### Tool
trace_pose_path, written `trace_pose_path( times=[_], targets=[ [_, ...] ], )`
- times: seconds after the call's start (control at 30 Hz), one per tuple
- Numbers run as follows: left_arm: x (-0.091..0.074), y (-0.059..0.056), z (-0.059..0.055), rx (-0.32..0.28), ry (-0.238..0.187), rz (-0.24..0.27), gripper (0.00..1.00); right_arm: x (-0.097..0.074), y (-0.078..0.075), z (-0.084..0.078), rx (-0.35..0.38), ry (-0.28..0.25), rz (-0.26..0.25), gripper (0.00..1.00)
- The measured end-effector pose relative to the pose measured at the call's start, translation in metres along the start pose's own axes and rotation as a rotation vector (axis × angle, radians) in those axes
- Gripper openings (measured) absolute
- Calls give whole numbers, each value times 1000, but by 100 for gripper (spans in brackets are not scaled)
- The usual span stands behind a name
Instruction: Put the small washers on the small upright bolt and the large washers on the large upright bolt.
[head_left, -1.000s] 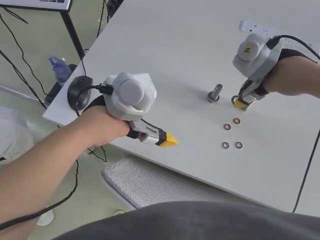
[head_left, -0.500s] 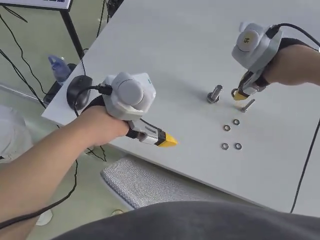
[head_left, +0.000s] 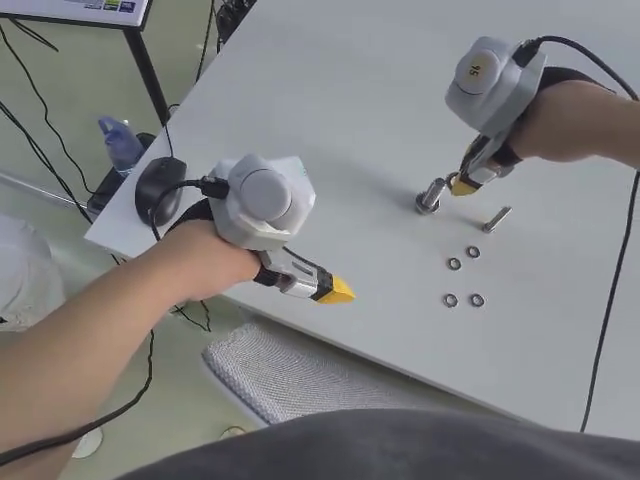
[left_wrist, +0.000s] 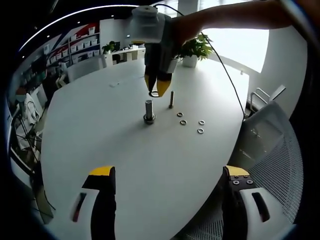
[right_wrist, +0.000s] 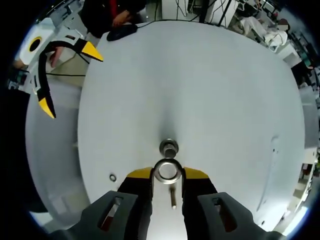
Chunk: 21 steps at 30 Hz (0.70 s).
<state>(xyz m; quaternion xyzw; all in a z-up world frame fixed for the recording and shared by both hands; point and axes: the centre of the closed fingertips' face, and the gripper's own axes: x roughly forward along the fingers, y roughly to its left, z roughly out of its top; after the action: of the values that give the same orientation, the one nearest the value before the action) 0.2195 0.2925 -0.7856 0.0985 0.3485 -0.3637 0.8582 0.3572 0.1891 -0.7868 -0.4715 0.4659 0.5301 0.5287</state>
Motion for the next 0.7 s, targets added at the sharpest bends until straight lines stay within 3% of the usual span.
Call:
trace_pose_path(
  times=[0.3,0.5,0.7],
  targets=[
    [-2,3,-5,-2,2,0,88,3,4,10,-5,-13,-5,21],
    [-1,3,-8,-11,9,-1,87,18,-8,16,-16,-4,-3,21],
    [-1,3,-8,-12,9,0,86,22,-13,16,-10,-9,0,21]
  ],
)
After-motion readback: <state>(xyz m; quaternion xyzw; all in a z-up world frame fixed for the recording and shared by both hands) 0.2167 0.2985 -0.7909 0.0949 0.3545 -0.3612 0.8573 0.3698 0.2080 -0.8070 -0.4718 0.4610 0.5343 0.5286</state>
